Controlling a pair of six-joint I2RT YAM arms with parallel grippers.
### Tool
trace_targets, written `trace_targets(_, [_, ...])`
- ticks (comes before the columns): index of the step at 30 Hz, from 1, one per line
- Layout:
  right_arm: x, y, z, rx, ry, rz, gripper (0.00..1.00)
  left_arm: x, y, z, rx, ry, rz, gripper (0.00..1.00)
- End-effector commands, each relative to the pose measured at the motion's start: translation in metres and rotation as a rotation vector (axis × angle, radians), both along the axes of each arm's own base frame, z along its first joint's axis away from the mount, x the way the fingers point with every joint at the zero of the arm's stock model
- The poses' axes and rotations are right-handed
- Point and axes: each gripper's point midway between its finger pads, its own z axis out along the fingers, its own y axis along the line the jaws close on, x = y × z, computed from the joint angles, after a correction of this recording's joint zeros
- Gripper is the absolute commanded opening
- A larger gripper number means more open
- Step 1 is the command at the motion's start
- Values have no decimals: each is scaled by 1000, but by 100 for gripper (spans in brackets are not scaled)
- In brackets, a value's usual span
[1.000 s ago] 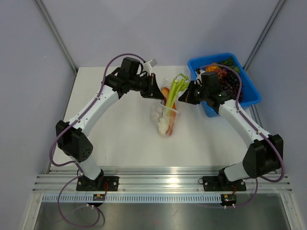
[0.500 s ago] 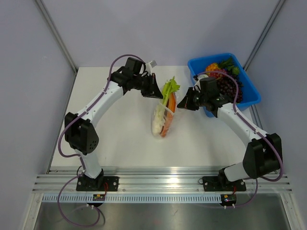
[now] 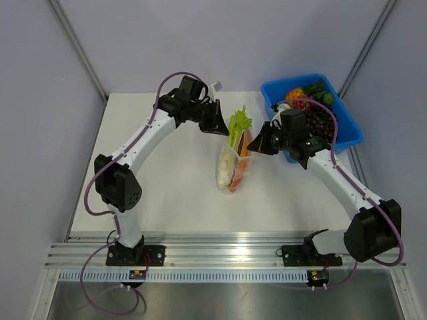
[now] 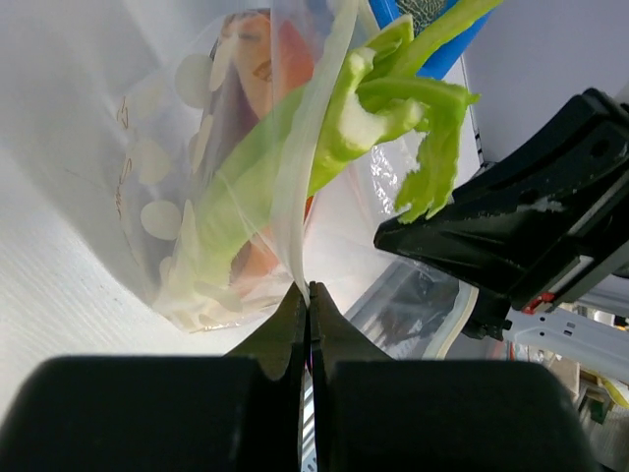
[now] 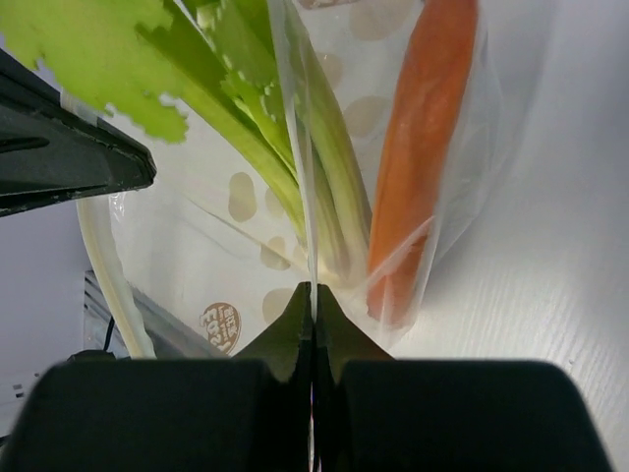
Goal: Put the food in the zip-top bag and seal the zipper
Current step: Adjust the fake vegetable in the zipper food storage bag.
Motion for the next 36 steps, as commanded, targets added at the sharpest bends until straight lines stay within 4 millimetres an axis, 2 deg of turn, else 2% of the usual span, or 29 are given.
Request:
trace_targets(1, [-10,2,38,-8,-112,-4,0,-6,-13,57,-43,-168,-28,0])
trace_targets(2, [-11,0,50,-4,-138,-12,0,-7,-13,63,-45,-184,-24,0])
trace_targets(4, [-11,-1,48,-11,-138,-21,0,-5,-14,62,-55,-183,-6,0])
trace_targets(6, [-5,-4,25,-45,-110,-39,0,-2,-17,40,-34,-154,-10,0])
trace_targets(7, [1,-5,1,-80,-68,-51,0,9,-16,13,24,-124,18,0])
trace_targets(9, [7,-12,-32,-145,-6,-89,0,13,-10,-17,109,-66,35,0])
trace_targets(10, [8,-13,-40,-157,20,-93,0,13,-11,-19,119,-48,30,0])
trace_targets(11, [9,-11,-34,-141,8,-96,0,9,-11,-21,122,-31,16,0])
trace_targets(12, [8,-11,-27,-123,-12,-103,0,5,-13,-13,111,-56,5,0])
trace_targets(13, [6,-14,-10,-96,-57,-122,0,5,-9,-13,127,-77,21,0])
trace_targets(14, [6,-17,-3,-96,-76,-137,0,4,-6,4,110,-127,34,0])
trace_targets(17, [10,-28,18,-120,-129,-187,0,6,-4,22,99,-176,42,0])
trace_targets(20, [10,-27,33,-110,-158,-185,1,0,-5,20,99,-162,6,0])
trace_targets(24, [9,-28,51,-96,-193,-185,18,-8,-11,20,58,-160,-45,0])
trace_targets(27, [10,-28,66,-84,-225,-185,38,-13,-16,30,19,-193,-76,0])
trace_targets(30, [13,-24,81,-61,-253,-176,42,-17,-18,37,2,-212,-101,0])
trace_targets(36, [23,-13,92,-34,-266,-149,52,-21,-19,40,-14,-224,-125,0])
